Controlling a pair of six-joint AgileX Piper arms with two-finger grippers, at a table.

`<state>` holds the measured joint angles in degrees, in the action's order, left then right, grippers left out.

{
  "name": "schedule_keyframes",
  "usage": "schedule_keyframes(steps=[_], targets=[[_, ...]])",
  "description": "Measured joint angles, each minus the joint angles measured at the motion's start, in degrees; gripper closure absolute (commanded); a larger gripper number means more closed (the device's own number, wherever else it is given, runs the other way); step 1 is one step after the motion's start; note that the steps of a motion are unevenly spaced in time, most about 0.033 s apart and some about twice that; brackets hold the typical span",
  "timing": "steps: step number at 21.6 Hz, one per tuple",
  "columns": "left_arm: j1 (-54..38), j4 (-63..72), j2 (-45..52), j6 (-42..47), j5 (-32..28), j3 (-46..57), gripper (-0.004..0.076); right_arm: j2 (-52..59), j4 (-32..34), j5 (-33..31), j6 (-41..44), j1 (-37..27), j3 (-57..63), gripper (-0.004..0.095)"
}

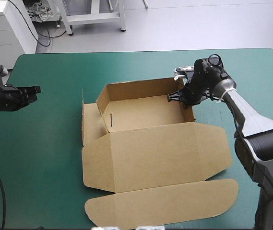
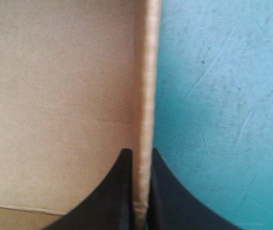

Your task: Fold the box

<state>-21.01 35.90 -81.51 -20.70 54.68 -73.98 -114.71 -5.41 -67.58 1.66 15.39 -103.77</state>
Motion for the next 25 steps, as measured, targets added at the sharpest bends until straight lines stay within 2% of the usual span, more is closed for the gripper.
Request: schedule_keyframes(steps=[4,10,14,16,17,18,19,21,23,25], targets=[[0.0,0.0,0.0,-2.1,0.0,0.0,0.0717,1.9,-0.8,-0.1,-1.2,0.0,0.3,0.0914],[0.0,-1.0,0.0,-3.1,-0.2,0.0,0.0717,17.5,-1.1,-0.5,-3.6,-1.1,0.3,0.0915],[0.0,-1.7,0.0,-3.0,-0.2,0.0,0.0696,26.6,-3.2,-0.4,-4.1,-4.2,0.3,0.0915],[0.0,-1.7,0.0,-3.0,-0.2,0.0,0.0617,28.4,-6.1,-0.4,-5.6,-4.5,0.3,0.093],[0.0,-1.7,0.0,-3.0,-0.2,0.0,0.0511,28.7,-7.7,-0.4,-6.4,-4.6,0.3,0.0929],[0.0,-1.7,0.0,-3.0,-0.1,0.0,0.0447,28.7,-9.9,-0.1,-7.1,-4.6,0.3,0.0929],[0.0,-1.7,0.0,-3.1,-0.1,0.0,0.0349,28.6,-10.5,0.0,-7.3,-4.6,0.3,0.0929],[0.0,-2.0,0.0,-3.6,0.1,0.0,0.0212,28.4,-12.0,0.2,-8.1,-4.6,0.3,0.0929],[0.0,-2.3,0.0,-3.7,0.3,0.0,0.0149,28.0,-13.0,0.4,-8.6,-4.6,0.3,0.0929],[0.0,-2.6,0.0,-3.8,0.9,0.0,0.0138,27.5,-13.4,0.5,-9.0,-4.6,0.3,0.0929]])
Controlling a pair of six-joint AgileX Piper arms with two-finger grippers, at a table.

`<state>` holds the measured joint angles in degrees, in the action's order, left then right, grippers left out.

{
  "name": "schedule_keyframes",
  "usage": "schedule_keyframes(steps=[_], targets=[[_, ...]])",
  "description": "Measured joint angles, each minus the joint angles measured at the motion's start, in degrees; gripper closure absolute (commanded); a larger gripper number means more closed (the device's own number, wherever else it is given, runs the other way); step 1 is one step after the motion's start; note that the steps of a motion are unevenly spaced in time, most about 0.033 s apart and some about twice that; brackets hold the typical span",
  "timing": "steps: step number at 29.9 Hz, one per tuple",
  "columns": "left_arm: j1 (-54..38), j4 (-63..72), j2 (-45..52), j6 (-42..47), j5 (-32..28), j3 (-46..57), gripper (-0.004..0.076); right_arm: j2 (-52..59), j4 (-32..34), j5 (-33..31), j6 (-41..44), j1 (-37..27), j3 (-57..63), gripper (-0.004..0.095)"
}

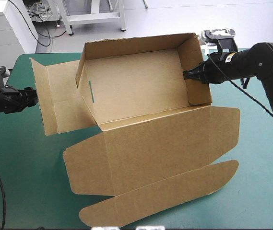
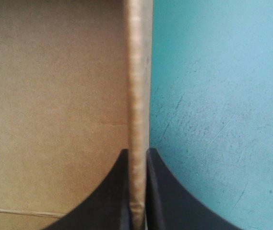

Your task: Fold the box

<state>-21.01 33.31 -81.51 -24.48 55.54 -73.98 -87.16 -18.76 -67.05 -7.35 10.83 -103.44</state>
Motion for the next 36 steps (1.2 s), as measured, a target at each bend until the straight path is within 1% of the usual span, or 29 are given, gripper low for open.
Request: schedule_keyframes(steps=[6,8,12,17,20,25,31,36], targets=[[0.0,1.0,0.0,-0.3,0.9,0.0,0.0138,-0.5,-0.1,1.2,-0.2,0.0,0.0,0.0929],[0.0,3.6,-0.3,-1.2,1.5,0.0,0.0138,-0.5,-0.2,2.5,-0.3,0.0,0.0,0.0929],[1.0,12.1,-1.5,-5.7,2.9,0.0,0.0138,-1.0,-0.2,4.2,-0.8,0.0,0.0,0.0929],[6.4,16.8,-1.7,-10.2,3.7,0.0,0.0138,-2.9,1.0,5.4,-1.3,-1.0,0.0,0.0929],[11.1,18.0,-1.7,-11.6,4.6,0.0,0.0138,-4.6,1.3,5.7,-1.5,-1.8,0.0,0.0929],[15.5,20.2,-1.7,-13.2,5.3,0.0,0.0138,-5.8,0.6,5.8,-1.5,-3.7,0.0,0.0929],[17.3,28.2,-1.7,-17.5,8.3,0.0,0.0139,-5.9,1.1,5.8,-1.5,-4.2,0.0,0.0929],[17.3,33.4,-1.7,-18.9,9.3,0.0,0.0139,-5.9,3.4,5.8,-0.8,-4.3,0.0,0.0929]])
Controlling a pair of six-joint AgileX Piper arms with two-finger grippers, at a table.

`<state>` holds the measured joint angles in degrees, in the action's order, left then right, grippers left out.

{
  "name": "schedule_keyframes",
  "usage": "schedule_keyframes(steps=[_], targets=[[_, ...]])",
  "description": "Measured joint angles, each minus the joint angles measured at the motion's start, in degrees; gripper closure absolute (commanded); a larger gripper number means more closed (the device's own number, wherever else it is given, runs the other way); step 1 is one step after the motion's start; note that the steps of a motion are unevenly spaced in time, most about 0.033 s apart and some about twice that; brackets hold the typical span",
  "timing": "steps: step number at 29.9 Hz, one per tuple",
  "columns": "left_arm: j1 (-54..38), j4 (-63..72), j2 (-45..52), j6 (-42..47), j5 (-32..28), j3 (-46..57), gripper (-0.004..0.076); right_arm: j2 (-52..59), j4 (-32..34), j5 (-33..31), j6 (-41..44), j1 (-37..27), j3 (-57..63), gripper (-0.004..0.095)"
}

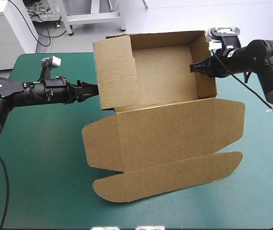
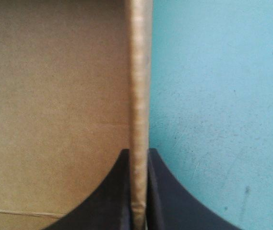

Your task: Fold the box

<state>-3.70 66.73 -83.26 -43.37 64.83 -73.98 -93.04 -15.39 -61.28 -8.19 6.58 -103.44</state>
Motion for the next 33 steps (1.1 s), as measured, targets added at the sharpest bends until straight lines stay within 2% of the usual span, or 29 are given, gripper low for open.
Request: schedule_keyframes(steps=[11,22,27,29,33], targets=[[0.0,14.8,0.0,-2.9,4.4,0.0,0.0139,0.0,1.9,0.1,0.9,0.0,0.0,0.0927],[0.0,16.2,0.0,-2.9,4.4,0.0,0.0139,0.0,1.9,-0.2,1.8,0.1,0.0,0.0922],[1.9,15.5,0.0,0.0,4.4,0.0,0.0139,0.0,3.3,0.2,2.5,2.8,0.0,0.0922],[3.9,13.0,0.0,2.7,3.3,-0.7,0.0139,0.0,4.5,0.4,3.2,4.3,0.0,0.0922],[9.8,-0.1,0.1,11.4,-3.9,-4.5,0.0139,0.0,10.0,0.8,5.9,7.2,0.0,0.0922]])
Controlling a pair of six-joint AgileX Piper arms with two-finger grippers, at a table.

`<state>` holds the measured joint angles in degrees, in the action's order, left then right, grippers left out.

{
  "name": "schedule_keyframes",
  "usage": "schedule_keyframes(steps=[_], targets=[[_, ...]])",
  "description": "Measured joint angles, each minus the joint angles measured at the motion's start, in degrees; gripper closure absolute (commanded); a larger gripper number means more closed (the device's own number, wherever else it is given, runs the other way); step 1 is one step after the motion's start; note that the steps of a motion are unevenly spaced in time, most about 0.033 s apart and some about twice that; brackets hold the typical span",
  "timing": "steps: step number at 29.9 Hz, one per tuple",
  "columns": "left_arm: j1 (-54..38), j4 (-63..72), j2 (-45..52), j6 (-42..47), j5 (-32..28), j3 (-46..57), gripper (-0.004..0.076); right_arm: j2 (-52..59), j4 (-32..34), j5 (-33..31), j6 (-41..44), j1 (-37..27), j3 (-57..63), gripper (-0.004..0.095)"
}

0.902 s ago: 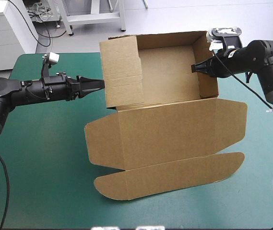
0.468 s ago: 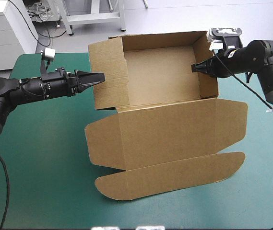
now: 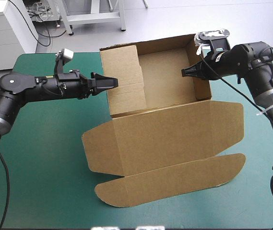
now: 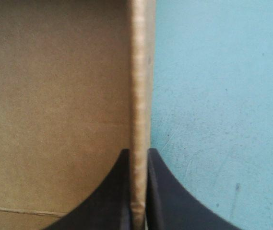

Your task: Fold the box

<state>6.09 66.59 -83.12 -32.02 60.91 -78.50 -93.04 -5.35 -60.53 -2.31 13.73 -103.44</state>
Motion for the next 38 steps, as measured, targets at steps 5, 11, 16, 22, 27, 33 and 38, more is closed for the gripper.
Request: schedule_keyframes(steps=[5,11,16,22,27,33,38], targets=[[8.9,-24.4,0.5,17.1,-5.6,-5.9,0.0139,0.0,5.3,0.4,3.1,3.2,0.0,0.0922],[17.5,-48.7,0.5,38.6,-7.2,-7.5,0.0139,0.0,9.5,0.6,7.2,7.2,0.0,0.0922],[21.6,-59.3,0.0,50.4,-9.5,-7.5,0.0139,0.2,13.7,1.0,10.2,9.8,0.0,0.0922],[22.1,-61.6,-1.1,57.7,-11.6,-7.6,0.0139,1.2,15.3,0.9,12.2,10.7,0.0,0.0922],[22.1,-61.8,-2.4,59.4,-12.3,-7.6,0.0166,1.3,15.6,0.9,12.4,10.7,0.0,0.0922],[22.1,-62.8,-3.0,59.4,-12.2,-7.6,0.0601,1.3,16.4,0.7,12.4,10.7,0.0,0.0922],[22.0,-65.4,-3.0,59.4,-11.8,-7.6,0.0729,1.3,17.9,0.5,12.6,10.6,0.0,0.0922]])
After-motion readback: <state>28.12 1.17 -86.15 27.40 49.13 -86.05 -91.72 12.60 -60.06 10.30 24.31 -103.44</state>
